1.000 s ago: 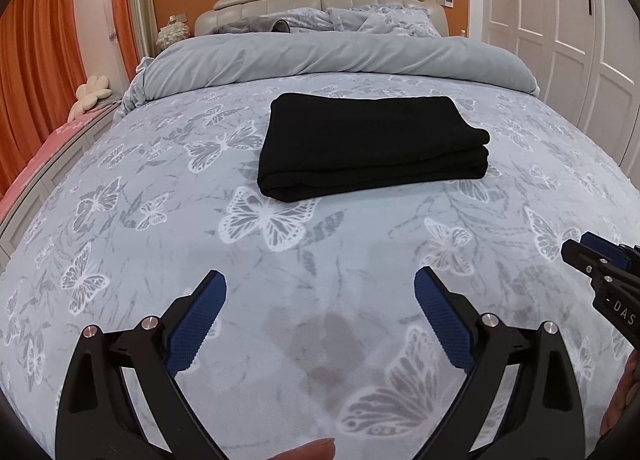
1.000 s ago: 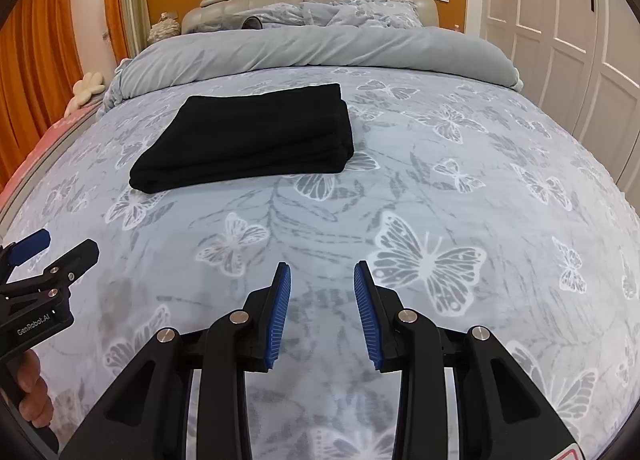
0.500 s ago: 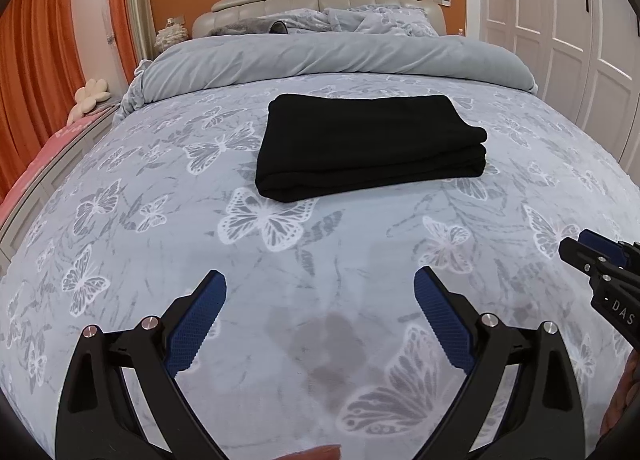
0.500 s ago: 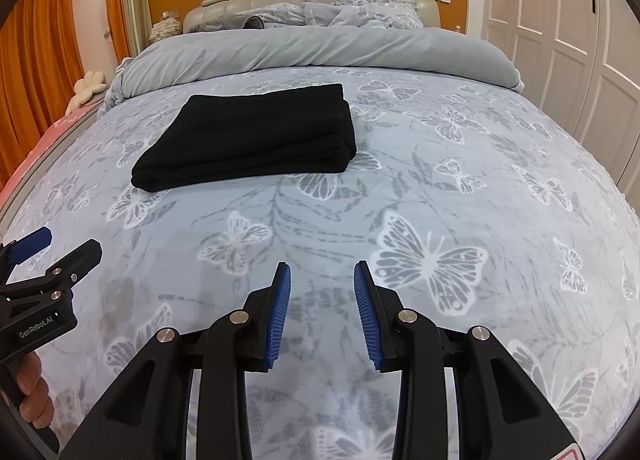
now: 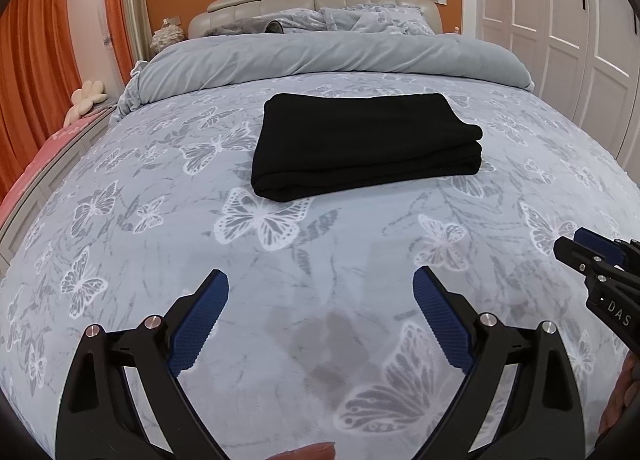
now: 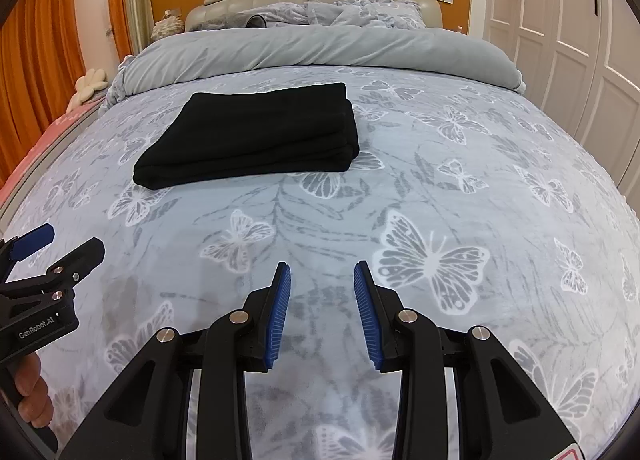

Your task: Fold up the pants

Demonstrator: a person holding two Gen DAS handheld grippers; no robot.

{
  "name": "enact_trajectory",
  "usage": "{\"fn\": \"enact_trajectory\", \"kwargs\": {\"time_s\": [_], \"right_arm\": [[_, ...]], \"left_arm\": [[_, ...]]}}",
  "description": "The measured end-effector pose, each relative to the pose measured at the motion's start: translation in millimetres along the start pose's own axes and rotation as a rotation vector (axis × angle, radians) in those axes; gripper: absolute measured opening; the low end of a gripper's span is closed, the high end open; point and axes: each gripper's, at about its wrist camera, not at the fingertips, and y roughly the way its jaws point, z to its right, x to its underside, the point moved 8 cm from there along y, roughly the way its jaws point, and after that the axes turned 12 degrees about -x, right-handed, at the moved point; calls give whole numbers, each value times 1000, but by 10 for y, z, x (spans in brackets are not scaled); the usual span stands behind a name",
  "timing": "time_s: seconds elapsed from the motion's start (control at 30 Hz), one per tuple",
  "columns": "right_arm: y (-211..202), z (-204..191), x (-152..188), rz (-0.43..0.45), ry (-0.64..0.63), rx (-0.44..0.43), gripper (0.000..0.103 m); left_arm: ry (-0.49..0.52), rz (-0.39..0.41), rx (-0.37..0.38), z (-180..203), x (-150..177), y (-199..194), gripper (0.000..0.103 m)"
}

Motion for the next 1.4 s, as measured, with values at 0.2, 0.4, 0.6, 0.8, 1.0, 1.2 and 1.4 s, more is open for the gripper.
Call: {"fn": "enact_trajectory", "kwargs": {"time_s": [0.2, 0.4, 0.6, 0.8, 1.0, 1.2, 1.4], "right_arm": [[-1, -2, 1, 0, -1, 2, 33], [14, -12, 5, -5, -8, -2, 33], [22, -18, 7, -6, -11, -6, 33], [20, -25, 10, -6, -10, -5, 33], [26, -30, 11, -7, -12, -5, 33], [31, -36, 16, -8, -13, -6, 33], [23, -40, 15, -7, -12, -5, 33]], "left_arm": [[4, 1, 1, 11, 1, 2, 90], [5, -1, 1, 26, 3, 0, 87], [0, 2, 10, -10, 9, 13, 82], [-3, 13, -10, -68, -2, 14, 81], [-4, 10, -10, -94, -1, 20, 80], [-1, 13, -9, -90, -6, 16, 80], [1, 14, -14, -103, -10, 18, 80]]}}
